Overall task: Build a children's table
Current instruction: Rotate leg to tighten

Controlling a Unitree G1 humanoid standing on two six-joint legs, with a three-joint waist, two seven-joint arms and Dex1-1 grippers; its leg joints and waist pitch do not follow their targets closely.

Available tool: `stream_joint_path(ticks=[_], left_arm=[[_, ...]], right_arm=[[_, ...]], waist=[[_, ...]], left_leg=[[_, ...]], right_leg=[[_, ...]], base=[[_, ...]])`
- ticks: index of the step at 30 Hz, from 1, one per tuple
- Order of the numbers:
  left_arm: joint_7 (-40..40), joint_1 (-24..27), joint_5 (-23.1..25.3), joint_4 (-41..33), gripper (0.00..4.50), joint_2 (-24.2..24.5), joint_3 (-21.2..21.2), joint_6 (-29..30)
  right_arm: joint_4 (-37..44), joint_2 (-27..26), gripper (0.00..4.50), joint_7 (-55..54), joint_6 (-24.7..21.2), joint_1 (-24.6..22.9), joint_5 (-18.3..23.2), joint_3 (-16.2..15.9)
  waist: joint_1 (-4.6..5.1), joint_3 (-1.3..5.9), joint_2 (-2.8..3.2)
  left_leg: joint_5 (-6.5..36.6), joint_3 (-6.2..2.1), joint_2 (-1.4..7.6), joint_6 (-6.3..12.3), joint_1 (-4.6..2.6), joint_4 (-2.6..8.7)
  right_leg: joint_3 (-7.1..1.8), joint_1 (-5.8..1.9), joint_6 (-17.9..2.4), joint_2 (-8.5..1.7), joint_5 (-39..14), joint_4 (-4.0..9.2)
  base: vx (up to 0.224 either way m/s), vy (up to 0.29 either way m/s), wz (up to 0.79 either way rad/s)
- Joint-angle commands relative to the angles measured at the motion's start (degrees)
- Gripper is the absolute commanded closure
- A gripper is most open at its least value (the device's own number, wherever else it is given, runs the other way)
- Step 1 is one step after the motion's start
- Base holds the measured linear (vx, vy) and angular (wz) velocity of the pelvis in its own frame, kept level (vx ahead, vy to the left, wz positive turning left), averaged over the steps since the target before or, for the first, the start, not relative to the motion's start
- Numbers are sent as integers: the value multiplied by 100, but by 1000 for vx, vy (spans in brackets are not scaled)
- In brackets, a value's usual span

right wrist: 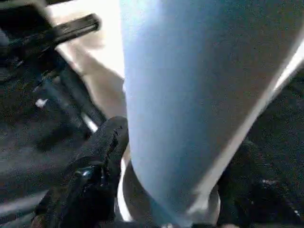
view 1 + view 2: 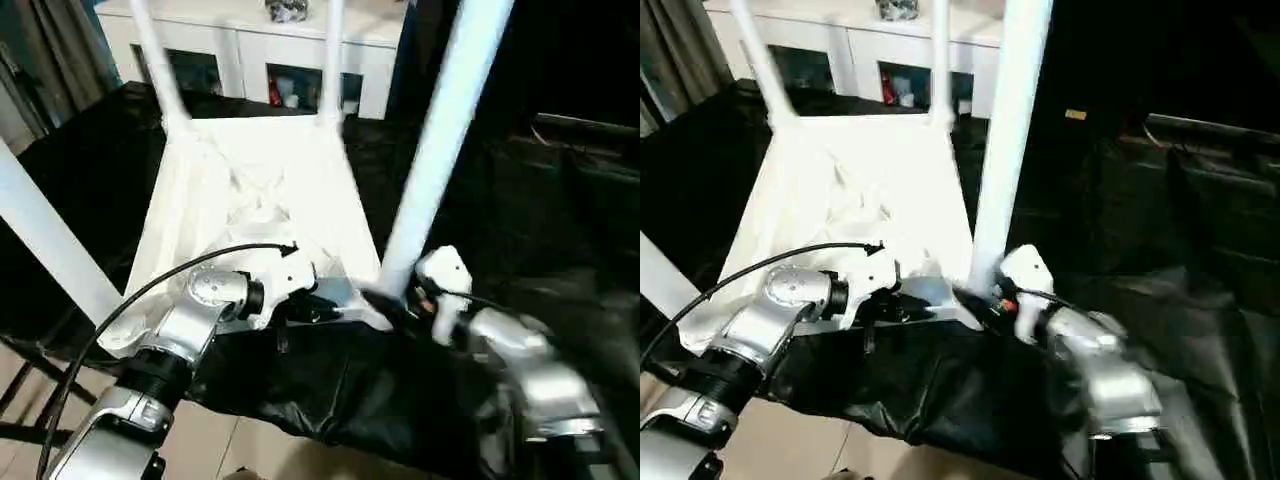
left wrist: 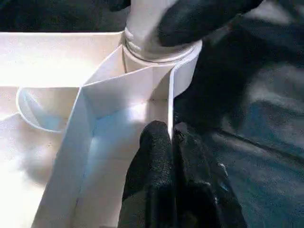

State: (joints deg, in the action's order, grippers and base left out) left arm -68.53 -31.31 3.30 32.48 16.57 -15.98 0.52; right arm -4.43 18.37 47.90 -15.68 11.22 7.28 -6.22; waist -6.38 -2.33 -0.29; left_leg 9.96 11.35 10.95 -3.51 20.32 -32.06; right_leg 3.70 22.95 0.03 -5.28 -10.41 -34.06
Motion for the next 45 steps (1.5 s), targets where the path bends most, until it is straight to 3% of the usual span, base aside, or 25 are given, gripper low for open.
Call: stream_joint_path(ticks=[1, 3, 4, 5, 6, 7, 8, 9, 12, 17, 21, 23, 24, 27, 30, 31, 33, 34, 35, 38, 40, 41, 42, 43, 45], left_arm=[[-340, -100, -211, 232, 450, -43, -150, -259], [-517, -151, -252, 318, 450, -30, -160, -425], [-535, -152, -258, 315, 450, -29, -162, -422], [-773, -156, -331, 290, 450, -15, -191, -393], [-799, -157, -338, 289, 450, -15, -194, -393], [-992, -171, -420, 281, 450, -37, -197, -470], [-992, -171, -420, 281, 450, -37, -197, -470], [-1130, -186, -476, 285, 450, -63, -205, -500], [-1221, -213, -506, 345, 450, -87, -208, -646], [-1465, -181, -702, 274, 450, -147, -179, -711], [-1452, -158, -759, 328, 450, -96, -17, -1007], [-1379, -161, -937, 252, 422, -110, 178, -877], [-1102, -159, -1158, 129, 406, -120, 500, -652], [-396, -75, -1534, -194, 387, -150, 1130, -174], [811, 247, -1462, -635, 364, -206, 1650, 9], [1192, 349, -1467, -778, 357, -271, 1818, 141], [2253, 672, -1444, -1285, 343, -554, 2240, 537], [2390, 720, -1454, -1368, 336, -605, 2299, 598], [2650, 851, -1494, -1604, 336, -738, 2411, 706], [3549, 1411, -1193, -2475, 336, -1156, 2588, 859], [3549, 1411, -1193, -2475, 336, -1156, 2588, 859], [3670, 1548, -1065, -2626, 336, -1210, 2563, 771], [3854, 1679, -1045, -2775, 336, -1272, 2562, 818], [4095, 1847, -1042, -2981, 336, -1333, 2540, 892], [4285, 1995, -1013, -3139, 336, -1350, 2478, 1013]], right_arm=[[289, 580, 151, 939, -76, -150, 423, 71], [319, 986, 151, 1314, -213, -188, 679, 371], [315, 1006, 151, 1328, -216, -190, 688, 388], [234, 1300, 151, 1516, -197, -210, 794, 624], [219, 1338, 151, 1536, -185, -212, 803, 651], [2, 1697, 151, 1692, -147, -203, 902, 952], [2, 1697, 151, 1692, -147, -203, 902, 952], [-144, 1948, 151, 1762, -301, -211, 1045, 1276], [-255, 2173, 151, 1711, -329, -248, 1134, 1540], [-381, 2083, 151, 1270, -348, -254, 1029, 1627], [-441, 1541, 151, 296, -582, -40, 929, 1659], [-473, 1398, 114, -4, -569, 29, 876, 1706], [-423, 1221, 114, -372, -597, 80, 803, 1749], [-150, 881, 88, -1006, -547, 76, 673, 1798], [284, 527, 72, -1484, -498, -13, 594, 1743], [435, 434, 61, -1620, -520, -60, 527, 1687], [650, 101, 43, -2334, -626, -151, 249, 1670], [684, 60, 35, -2403, -681, -169, 232, 1657], [756, -20, 35, -2533, -742, -224, 167, 1607], [862, -387, 27, -3155, -768, -409, -133, 1477], [862, -387, 27, -3155, -768, -409, -133, 1477], [838, -425, 27, -3222, -758, -455, -201, 1400], [838, -502, 27, -3321, -785, -491, -245, 1352], [848, -655, 27, -3491, -875, -518, -260, 1330], [834, -766, 27, -3613, -927, -508, -320, 1249]], waist=[[-19, 300, -29], [-86, 284, -23], [-97, 289, -26], [-103, 295, -24], [-100, 297, -20], [-102, 301, -40], [-118, 304, -37], [-133, 301, -30], [-200, 312, -42], [-195, 328, -8], [-186, 340, -24], [-184, 341, -1], [-179, 341, 32], [-157, 347, 37], [-96, 332, 38], [-34, 313, 23], [28, 299, 41], [54, 289, 14], [76, 307, 40], [128, 291, 21], [139, 282, 34], [128, 274, -26], [126, 269, -7], [125, 271, -74], [147, 276, -57]], left_leg=[[1541, -103, 229, 187, -62, 337], [1545, -80, 262, 296, -81, 316], [1445, -88, 255, 313, -25, 314], [1425, -88, 252, 315, -20, 312], [1430, -89, 254, 302, -28, 303], [1397, -86, 244, 317, -25, 292], [1364, -85, 252, 324, -36, 282], [1313, -71, 248, 359, -37, 268], [1140, -69, 242, 450, -24, 244], [1034, -71, 236, 484, -16, 229], [1025, -73, 236, 435, -8, 230], [1029, -75, 234, 401, -4, 231], [1034, -70, 235, 350, -9, 227], [1093, -76, 236, 232, 4, 224], [1248, -97, 248, 202, 20, 241], [1323, -93, 210, 196, 26, 249], [1321, -102, 222, 129, 36, 265], [1349, -95, 204, 125, 41, 269], [1359, -102, 208, 112, 28, 269], [1405, -101, 211, 115, 51, 288], [1470, -105, 195, 120, 47, 298], [1494, -114, 195, 128, 52, 304], [1505, -120, 204, 114, 49, 311], [1455, -115, 212, 127, 54, 300], [1456, -115, 211, 83, 46, 309]], right_leg=[[-258, -269, -1024, -313, -1301, 437], [-282, -252, -1089, -311, -1232, 427], [-271, -279, -1110, -322, -1196, 402], [-264, -283, -1107, -332, -1221, 404], [-253, -272, -1119, -332, -1266, 410], [-249, -287, -1140, -337, -1307, 411], [-252, -282, -1159, -345, -1321, 412], [-256, -267, -1187, -337, -1324, 411], [-244, -278, -1179, -334, -1255, 402], [-221, -264, -1169, -331, -1270, 399], [-212, -254, -1138, -324, -1350, 388], [-213, -239, -1123, -322, -1370, 382], [-217, -227, -1149, -328, -1341, 367], [-206, -229, -1287, -330, -1157, 333], [-209, -242, -1188, -314, -1167, 321], [-201, -248, -1004, -299, -1437, 366], [-208, -237, -896, -294, -1651, 391], [-199, -229, -847, -279, -1770, 420], [-210, -221, -795, -269, -1813, 425], [-213, -217, -805, -250, -1598, 447], [-216, -208, -710, -239, -1719, 464], [-219, -214, -622, -247, -1852, 468], [-224, -212, -598, -256, -1886, 473], [-230, -206, -585, -264, -1826, 450], [-233, -189, -547, -243, -1785, 453]], base=[[0, 0, 0], [0, 0, 0], [0, 0, 0], [0, 0, 0], [0, 0, 0], [0, 0, 0], [0, 0, 0], [0, 0, 0], [0, 0, 0], [0, 0, 0], [0, 0, 0], [0, 0, 0], [0, 0, 0], [0, 0, 0], [0, 0, 0], [0, 0, 0], [0, 0, 0], [0, 0, 0], [0, 0, 0], [0, 0, 0], [0, 0, 0], [0, 0, 0], [0, 0, 0], [0, 0, 0], [0, 0, 0]])
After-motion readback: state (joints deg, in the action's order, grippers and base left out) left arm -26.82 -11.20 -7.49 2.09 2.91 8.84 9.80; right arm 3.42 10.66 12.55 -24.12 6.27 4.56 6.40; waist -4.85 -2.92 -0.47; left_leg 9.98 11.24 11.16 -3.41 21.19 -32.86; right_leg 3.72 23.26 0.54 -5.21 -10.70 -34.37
